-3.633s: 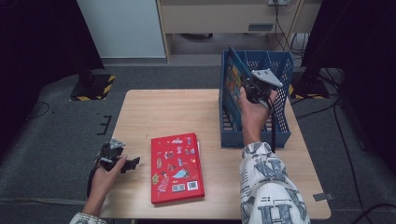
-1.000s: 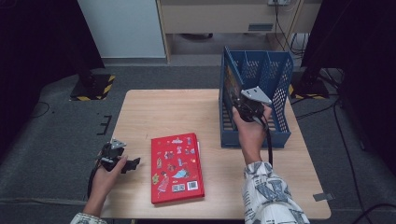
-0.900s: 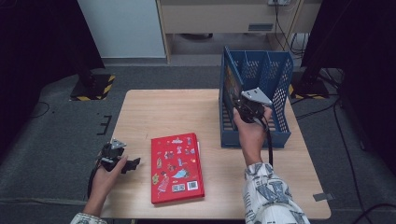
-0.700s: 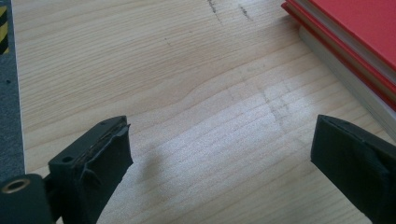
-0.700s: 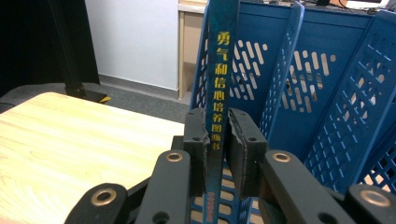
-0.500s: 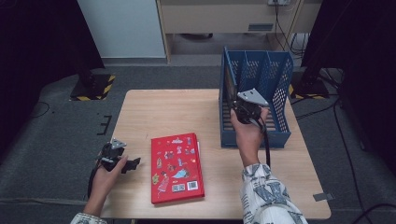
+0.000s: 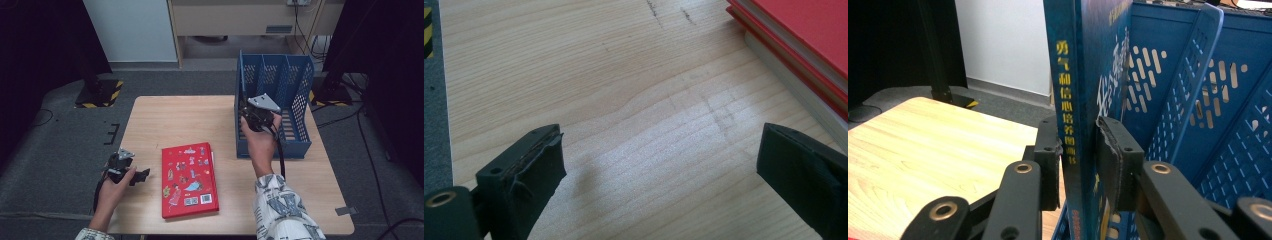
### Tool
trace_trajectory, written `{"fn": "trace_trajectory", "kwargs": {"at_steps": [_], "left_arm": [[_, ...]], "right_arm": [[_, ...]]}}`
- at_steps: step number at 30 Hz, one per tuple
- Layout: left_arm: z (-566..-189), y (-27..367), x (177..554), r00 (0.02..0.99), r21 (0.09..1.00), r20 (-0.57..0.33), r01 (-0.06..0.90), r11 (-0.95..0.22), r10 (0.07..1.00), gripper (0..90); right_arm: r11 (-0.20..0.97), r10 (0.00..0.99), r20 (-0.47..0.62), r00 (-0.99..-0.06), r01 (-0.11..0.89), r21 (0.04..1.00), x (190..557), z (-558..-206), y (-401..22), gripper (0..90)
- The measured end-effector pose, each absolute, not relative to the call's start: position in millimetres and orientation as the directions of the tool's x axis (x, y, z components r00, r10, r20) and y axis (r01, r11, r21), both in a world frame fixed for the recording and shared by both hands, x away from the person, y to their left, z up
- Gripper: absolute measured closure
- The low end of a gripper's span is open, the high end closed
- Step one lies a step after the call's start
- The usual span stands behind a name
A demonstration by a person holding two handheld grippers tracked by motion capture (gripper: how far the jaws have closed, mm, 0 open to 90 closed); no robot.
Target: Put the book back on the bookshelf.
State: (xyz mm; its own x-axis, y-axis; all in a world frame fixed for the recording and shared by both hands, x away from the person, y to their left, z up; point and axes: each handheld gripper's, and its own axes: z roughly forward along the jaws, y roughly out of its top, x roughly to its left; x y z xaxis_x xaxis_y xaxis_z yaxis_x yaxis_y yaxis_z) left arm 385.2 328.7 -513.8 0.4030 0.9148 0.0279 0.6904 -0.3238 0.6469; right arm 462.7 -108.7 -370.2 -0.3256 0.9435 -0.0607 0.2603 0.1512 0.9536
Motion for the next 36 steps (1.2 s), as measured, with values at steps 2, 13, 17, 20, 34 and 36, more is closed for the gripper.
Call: {"fn": "trace_trajectory", "kwargs": {"at_steps": [2, 13, 17, 20, 34, 36], "left_arm": [[-514, 329, 385, 0.404, 0.647, 0.029, 0.69, -0.325, 0.915, 4.2], [-514, 328, 385, 0.403, 0.646, 0.03, 0.69, -0.325, 0.915, 4.2], [-514, 328, 385, 0.402, 0.645, 0.031, 0.691, -0.326, 0.915, 4.1], [-515, 328, 384, 0.404, 0.644, 0.032, 0.691, -0.328, 0.914, 4.1], [-513, 323, 383, 0.426, 0.662, 0.024, 0.671, -0.333, 0.905, 3.0], [-514, 323, 383, 0.425, 0.662, 0.022, 0.672, -0.331, 0.905, 3.0]], "right_arm": [[0.149, 0.942, -0.058, -0.33, 0.256, 0.955, 463, -369, -108, 69.6], [0.128, 0.933, -0.029, -0.358, 0.255, 0.959, 460, -369, -109, 54.8], [0.119, 0.935, -0.02, -0.355, 0.258, 0.959, 459, -368, -111, 48.0], [0.121, 0.936, -0.025, -0.35, 0.254, 0.96, 458, -368, -112, 42.5], [0.12, 0.918, 0.002, -0.397, 0.282, 0.952, 447, -373, -116, 14.9], [0.125, 0.914, 0.005, -0.407, 0.292, 0.948, 445, -374, -116, 13.0]]}}
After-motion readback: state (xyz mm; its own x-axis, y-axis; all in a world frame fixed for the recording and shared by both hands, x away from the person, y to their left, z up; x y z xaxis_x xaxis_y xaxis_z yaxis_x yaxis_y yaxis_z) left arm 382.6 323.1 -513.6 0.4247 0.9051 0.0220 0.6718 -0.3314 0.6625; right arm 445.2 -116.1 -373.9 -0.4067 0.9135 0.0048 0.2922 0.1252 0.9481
